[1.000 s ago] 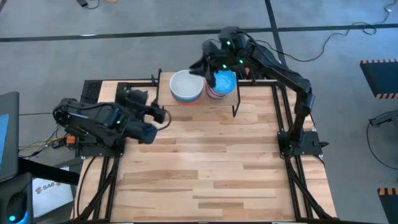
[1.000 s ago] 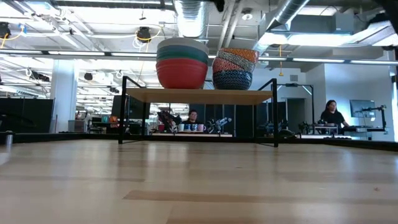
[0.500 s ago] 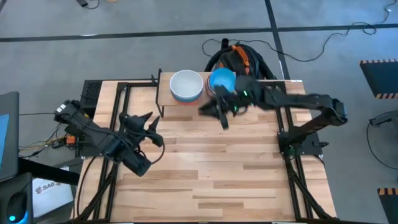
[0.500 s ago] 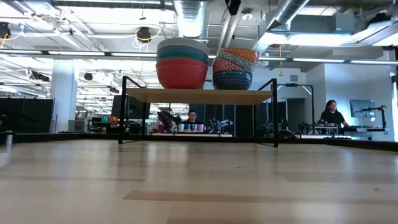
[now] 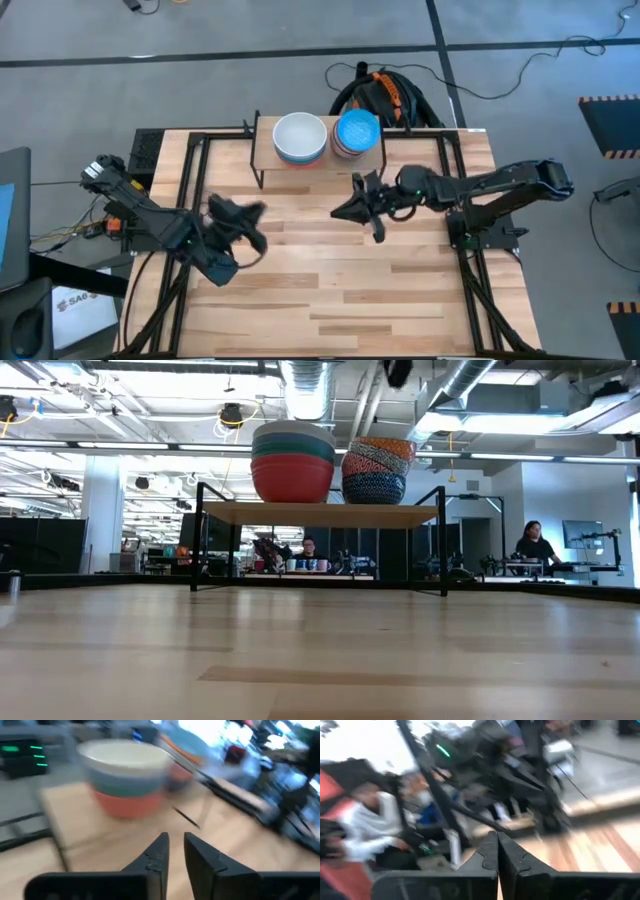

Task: Place and stack bowls onto a shelf
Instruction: Adjust the bowls on the shelf

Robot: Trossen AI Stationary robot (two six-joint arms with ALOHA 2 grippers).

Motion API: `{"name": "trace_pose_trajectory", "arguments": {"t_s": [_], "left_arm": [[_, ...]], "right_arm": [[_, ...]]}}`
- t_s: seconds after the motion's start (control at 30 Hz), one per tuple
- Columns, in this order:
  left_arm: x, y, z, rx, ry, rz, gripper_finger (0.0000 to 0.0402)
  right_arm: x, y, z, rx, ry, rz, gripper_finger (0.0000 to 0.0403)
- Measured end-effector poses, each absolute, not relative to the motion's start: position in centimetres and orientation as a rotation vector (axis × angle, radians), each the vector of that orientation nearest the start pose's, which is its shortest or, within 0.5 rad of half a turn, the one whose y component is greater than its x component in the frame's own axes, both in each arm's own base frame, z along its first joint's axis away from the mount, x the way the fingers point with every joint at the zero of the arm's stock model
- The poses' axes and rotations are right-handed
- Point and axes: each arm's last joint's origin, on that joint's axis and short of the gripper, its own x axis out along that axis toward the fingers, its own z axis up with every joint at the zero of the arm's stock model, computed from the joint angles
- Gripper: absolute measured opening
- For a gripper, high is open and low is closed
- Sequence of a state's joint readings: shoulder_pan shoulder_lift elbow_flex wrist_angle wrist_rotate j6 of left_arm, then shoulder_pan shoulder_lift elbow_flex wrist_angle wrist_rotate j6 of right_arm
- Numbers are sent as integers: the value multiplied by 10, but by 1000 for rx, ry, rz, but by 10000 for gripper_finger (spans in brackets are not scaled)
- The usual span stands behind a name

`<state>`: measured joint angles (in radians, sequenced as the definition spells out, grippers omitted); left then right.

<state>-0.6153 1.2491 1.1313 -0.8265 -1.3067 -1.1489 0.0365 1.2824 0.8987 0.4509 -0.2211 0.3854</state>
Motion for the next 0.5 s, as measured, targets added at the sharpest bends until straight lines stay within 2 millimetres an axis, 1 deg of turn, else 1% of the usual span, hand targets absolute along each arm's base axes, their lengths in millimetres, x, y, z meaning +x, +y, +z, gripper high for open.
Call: {"name": "trace_pose_trajectory", "arguments": {"t_s": [0.1, 0.17, 0.23, 0.33, 0.43, 0.5], "left_arm": [[217, -116, 314, -257, 150, 735, 27], [221, -113, 306, -252, 166, 725, 18], [219, -108, 299, -262, 180, 734, 11], [218, -103, 293, -293, 193, 737, 6], [219, -101, 292, -304, 217, 718, 5], [219, -101, 292, -306, 227, 709, 5]], "right_arm": [[301, 18, 304, 386, 98, 134, 16], [309, 15, 284, 376, 179, -4, 20], [319, 10, 269, 325, 200, -154, 31], [334, 7, 245, 154, 256, -315, 39], [353, 7, 225, -32, 347, -385, 33], [366, 9, 218, -151, 381, -401, 27]]}}
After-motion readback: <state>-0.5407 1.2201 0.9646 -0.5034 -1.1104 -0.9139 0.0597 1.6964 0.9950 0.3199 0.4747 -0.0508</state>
